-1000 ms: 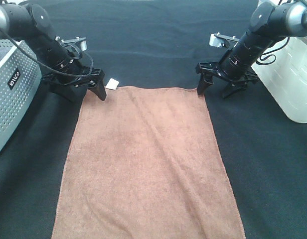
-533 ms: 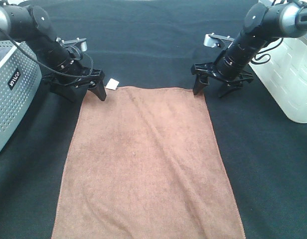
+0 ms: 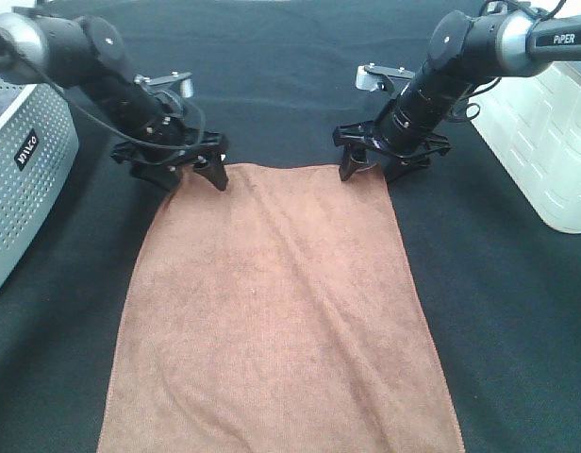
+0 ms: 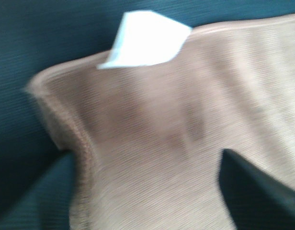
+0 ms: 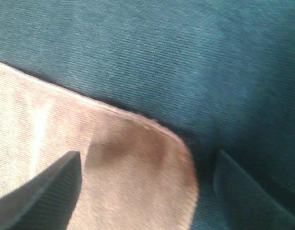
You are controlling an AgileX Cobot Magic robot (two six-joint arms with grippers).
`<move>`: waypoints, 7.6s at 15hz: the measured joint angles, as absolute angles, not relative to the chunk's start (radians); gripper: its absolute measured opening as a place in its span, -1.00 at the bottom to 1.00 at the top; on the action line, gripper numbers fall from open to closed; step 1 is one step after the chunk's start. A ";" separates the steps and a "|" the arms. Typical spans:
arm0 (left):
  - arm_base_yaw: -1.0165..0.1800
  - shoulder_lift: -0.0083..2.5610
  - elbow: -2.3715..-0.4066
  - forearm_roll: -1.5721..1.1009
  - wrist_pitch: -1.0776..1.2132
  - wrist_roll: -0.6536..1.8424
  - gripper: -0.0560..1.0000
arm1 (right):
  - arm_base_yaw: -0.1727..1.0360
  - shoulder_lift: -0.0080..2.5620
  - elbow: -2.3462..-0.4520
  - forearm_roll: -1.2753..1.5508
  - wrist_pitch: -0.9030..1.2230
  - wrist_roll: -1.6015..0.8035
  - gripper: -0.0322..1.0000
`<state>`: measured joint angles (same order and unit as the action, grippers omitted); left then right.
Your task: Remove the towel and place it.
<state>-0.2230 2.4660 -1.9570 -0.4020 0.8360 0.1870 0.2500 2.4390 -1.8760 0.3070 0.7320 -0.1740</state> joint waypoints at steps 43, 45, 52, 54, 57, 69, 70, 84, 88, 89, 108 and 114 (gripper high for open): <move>-0.230 2.524 -2.197 -0.236 0.360 0.270 -0.89 | 0.223 2.516 -2.011 0.043 0.080 -0.136 -0.94; -0.230 2.547 -2.197 -0.237 0.337 0.270 -0.89 | 0.223 2.547 -2.027 0.043 0.075 -0.136 -0.94; -0.230 2.607 -2.197 -0.245 0.262 0.270 -0.89 | 0.214 2.609 -2.083 0.052 0.056 -0.136 -0.94; -0.230 2.616 -2.197 -0.249 0.236 0.270 -0.89 | 0.214 2.624 -2.089 0.063 0.054 -0.136 -0.94; -0.241 2.625 -2.197 -0.252 0.213 0.270 -0.89 | 0.208 2.633 -2.090 0.074 0.055 -0.136 -0.94; -0.248 2.655 -2.197 -0.262 0.158 0.273 -0.89 | 0.192 2.656 -2.093 0.088 0.052 -0.136 -0.46; -0.248 2.659 -2.197 -0.262 0.157 0.273 -0.87 | 0.192 2.656 -2.093 0.088 0.052 -0.136 -0.28; -0.247 2.641 -2.197 -0.263 0.154 0.273 0.39 | 0.170 2.564 -2.093 0.140 0.177 -0.121 0.33; -0.245 2.487 -2.199 -0.256 0.496 0.273 0.66 | 0.170 2.390 -2.093 0.179 0.591 -0.121 0.41; -0.245 2.436 -2.199 -0.251 0.628 0.273 0.71 | 0.170 2.337 -2.093 0.187 0.738 -0.121 0.43; -0.006 1.239 -1.297 0.039 1.101 -0.036 0.64 | 0.016 1.082 -1.160 0.157 1.205 -0.016 0.62; -0.006 0.717 -0.877 0.072 1.036 -0.054 0.65 | 0.016 0.551 -0.867 -0.086 1.220 0.092 0.81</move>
